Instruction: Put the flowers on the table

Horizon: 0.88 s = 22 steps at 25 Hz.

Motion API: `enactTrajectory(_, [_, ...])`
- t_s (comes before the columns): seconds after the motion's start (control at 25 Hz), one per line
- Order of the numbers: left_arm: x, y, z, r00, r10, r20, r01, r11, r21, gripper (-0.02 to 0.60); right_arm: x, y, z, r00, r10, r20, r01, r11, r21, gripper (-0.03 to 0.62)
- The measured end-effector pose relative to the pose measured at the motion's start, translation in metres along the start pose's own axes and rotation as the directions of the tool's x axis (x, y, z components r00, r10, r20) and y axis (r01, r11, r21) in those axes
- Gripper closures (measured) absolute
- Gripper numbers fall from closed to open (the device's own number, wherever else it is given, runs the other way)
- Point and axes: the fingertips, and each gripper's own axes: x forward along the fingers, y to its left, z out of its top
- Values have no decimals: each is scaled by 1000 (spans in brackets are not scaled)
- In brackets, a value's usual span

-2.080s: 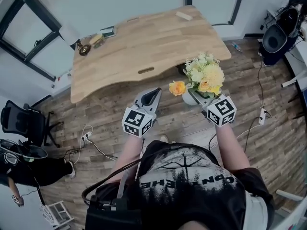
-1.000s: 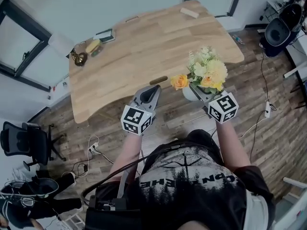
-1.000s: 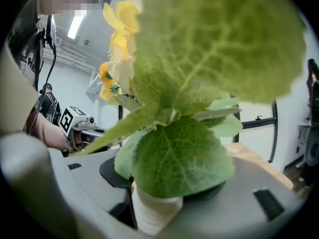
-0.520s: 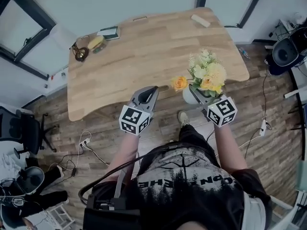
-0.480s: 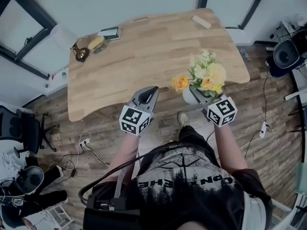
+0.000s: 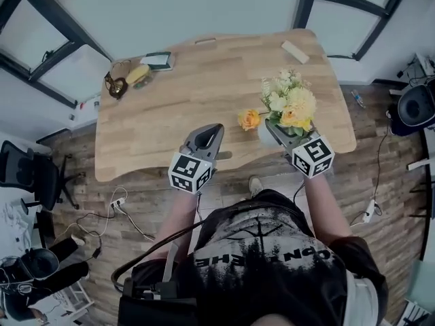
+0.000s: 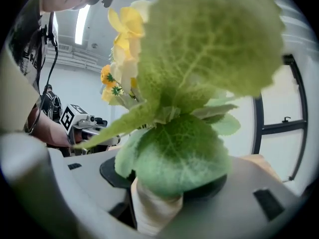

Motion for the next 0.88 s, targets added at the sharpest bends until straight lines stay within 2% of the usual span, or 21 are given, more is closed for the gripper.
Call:
enactTrajectory(0.4, [71, 25, 13, 997, 82, -9, -82, 997, -14, 568, 43, -77, 1, 997, 82, 0, -82, 997, 7, 341])
enactTrajectory(0.68, [87, 45, 2, 989, 148, -30, -149, 988, -41, 568, 75, -98, -7, 989, 145, -4, -145, 989, 5, 342])
enactTrajectory(0.88, [94, 59, -8, 986, 154, -56, -157, 986, -60, 568, 94, -103, -13, 987, 161, -10, -161, 987, 14, 341])
